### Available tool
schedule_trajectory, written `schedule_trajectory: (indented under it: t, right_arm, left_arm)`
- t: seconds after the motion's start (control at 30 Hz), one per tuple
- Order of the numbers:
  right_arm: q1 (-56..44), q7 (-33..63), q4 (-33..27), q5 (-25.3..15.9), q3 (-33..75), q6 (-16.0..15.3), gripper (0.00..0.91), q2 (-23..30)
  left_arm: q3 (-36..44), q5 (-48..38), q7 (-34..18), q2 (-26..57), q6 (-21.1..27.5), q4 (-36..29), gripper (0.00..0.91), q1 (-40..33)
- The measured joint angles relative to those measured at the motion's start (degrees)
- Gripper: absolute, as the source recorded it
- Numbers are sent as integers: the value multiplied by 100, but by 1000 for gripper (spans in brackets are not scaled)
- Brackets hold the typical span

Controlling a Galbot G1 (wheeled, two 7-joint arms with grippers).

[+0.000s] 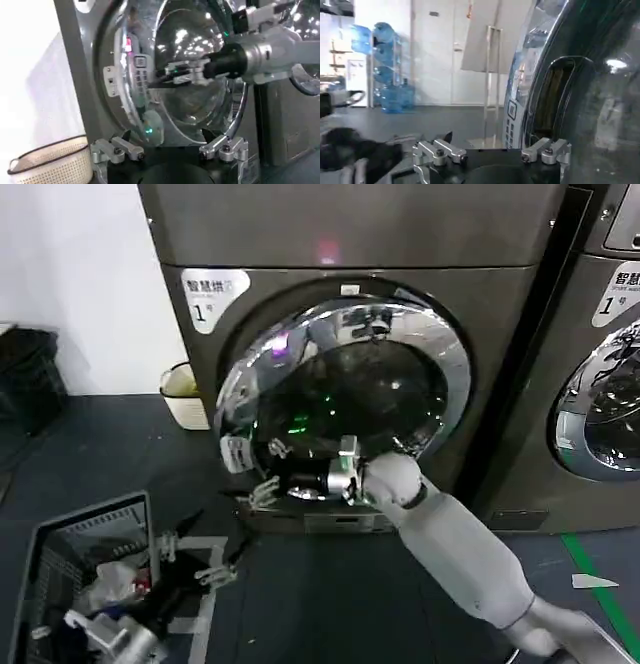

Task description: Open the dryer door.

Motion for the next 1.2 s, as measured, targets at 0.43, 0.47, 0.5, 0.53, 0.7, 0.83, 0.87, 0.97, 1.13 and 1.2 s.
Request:
schedule_trajectory:
  t: [0.43, 0.47, 0.5, 0.53, 0.7, 0.83, 0.87, 0.97, 1.13, 1.2]
  right_arm:
    - [-307, -1127, 215, 167, 245, 98, 907, -351]
    - [-327, -1197, 229, 180, 268, 107, 907, -374]
    - [-349, -1298, 241, 177, 289, 127, 907, -403]
    - [-379, -1416, 250, 172, 319, 142, 907, -445]
    - [-461, -1738, 278, 170, 408, 237, 907, -555]
    - [-560, -2138, 330, 129, 497, 292, 907, -631]
    - [-588, -2212, 345, 112, 508, 301, 907, -654]
    - [-681, -2362, 376, 86, 567, 342, 907, -733]
    - [-804, -2532, 487, 101, 679, 407, 907, -883]
    - [-866, -2655, 534, 101, 724, 431, 907, -952]
  left_arm:
    - [-891, -772, 311, 245, -144, 171, 907, -192]
    - [-911, -871, 227, 285, -215, 207, 907, -215]
    - [-920, -960, 124, 325, -276, 232, 907, -226]
    - [-925, -1044, 29, 373, -331, 253, 907, -227]
    - [-831, -1592, -544, 739, -578, 435, 907, -269]
    - [-701, -1898, -675, 1047, -499, 503, 907, -344]
    - [-654, -1984, -680, 1130, -464, 511, 907, -365]
    - [-516, -2364, -706, 1374, -407, 580, 907, -472]
    - [-182, -2881, -715, 1844, -336, 729, 907, -704]
    - [-68, -2954, -722, 2015, -334, 775, 907, -808]
